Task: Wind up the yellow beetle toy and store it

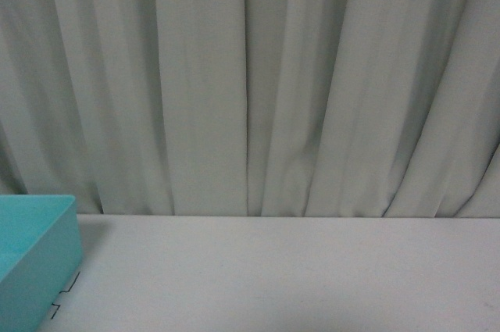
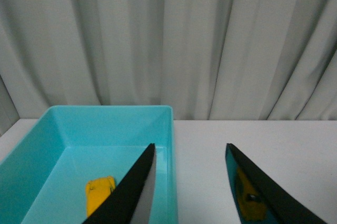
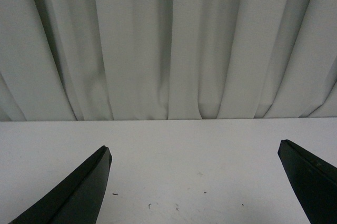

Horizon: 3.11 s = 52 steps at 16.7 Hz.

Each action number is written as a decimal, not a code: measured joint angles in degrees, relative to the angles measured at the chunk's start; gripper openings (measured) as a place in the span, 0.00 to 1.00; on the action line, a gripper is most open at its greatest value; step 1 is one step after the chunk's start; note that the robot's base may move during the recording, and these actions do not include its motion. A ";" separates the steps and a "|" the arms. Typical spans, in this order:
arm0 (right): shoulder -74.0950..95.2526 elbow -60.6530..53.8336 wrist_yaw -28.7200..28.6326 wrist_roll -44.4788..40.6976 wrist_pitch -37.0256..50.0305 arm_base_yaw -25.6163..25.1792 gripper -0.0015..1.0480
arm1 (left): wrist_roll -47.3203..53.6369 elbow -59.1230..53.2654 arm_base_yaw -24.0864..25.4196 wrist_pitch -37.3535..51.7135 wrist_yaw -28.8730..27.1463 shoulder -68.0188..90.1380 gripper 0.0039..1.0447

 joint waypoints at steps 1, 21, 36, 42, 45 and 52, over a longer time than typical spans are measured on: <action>0.00 0.00 0.00 0.00 0.00 0.00 0.94 | 0.00 0.00 0.00 0.00 0.00 0.00 0.52; 0.00 0.00 -0.02 0.00 0.09 0.00 0.94 | 0.02 0.00 0.00 0.02 0.00 0.00 0.94; 0.02 0.00 -0.02 0.00 0.00 0.00 0.94 | 0.02 0.00 -0.02 -0.02 0.00 0.00 0.94; 0.00 0.00 -0.02 0.00 0.00 0.00 0.94 | 0.02 0.00 -0.02 -0.02 0.00 0.00 0.94; 0.02 0.00 -0.02 0.00 0.00 0.00 0.94 | 0.02 0.00 -0.02 -0.02 0.00 0.00 0.94; 0.02 0.00 -0.02 0.00 0.04 0.00 0.94 | 0.00 0.00 -0.02 0.09 0.00 0.00 0.94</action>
